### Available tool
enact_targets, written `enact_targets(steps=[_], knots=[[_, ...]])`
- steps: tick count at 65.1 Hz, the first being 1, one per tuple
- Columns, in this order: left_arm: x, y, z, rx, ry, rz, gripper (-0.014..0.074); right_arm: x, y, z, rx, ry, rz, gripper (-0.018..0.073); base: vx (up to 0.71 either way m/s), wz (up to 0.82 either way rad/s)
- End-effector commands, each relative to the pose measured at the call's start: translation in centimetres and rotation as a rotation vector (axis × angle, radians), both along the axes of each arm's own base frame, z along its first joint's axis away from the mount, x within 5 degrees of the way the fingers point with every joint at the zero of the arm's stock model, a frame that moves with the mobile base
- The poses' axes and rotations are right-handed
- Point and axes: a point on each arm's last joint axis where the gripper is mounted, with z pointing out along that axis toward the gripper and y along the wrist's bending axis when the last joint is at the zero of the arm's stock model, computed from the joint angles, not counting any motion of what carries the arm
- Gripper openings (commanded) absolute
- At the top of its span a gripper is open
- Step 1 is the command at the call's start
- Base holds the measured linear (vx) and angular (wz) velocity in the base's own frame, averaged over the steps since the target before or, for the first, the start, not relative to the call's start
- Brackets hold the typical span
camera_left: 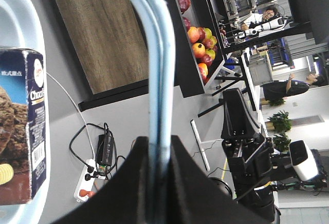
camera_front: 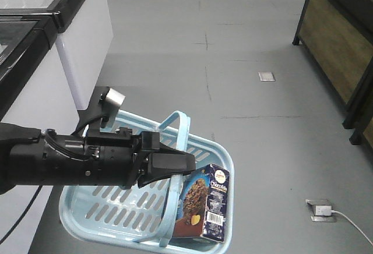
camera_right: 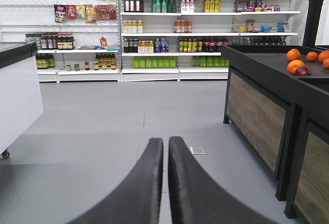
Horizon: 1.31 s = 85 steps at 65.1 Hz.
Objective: Left arm holds basket, right arm returns cookies
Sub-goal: 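Hold the basket with the left gripper while the base turns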
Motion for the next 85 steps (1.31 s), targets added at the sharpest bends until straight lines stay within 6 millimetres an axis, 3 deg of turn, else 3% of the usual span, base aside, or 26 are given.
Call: enact_targets(steps=[1, 85], knots=[[-0.37, -0.23, 2.99, -0.148, -0.027, 0.002, -0.0003, -0.06, 0.03, 0.13, -0.02, -0.067, 0.001, -0.0006, 0.0, 0.0], [-0.4, -0.24, 3.02, -0.152, -0.026, -0.001, -0.0003, -0.06, 0.03, 0.13, -0.02, -0.067, 0.001, -0.0006, 0.17, -0.01]])
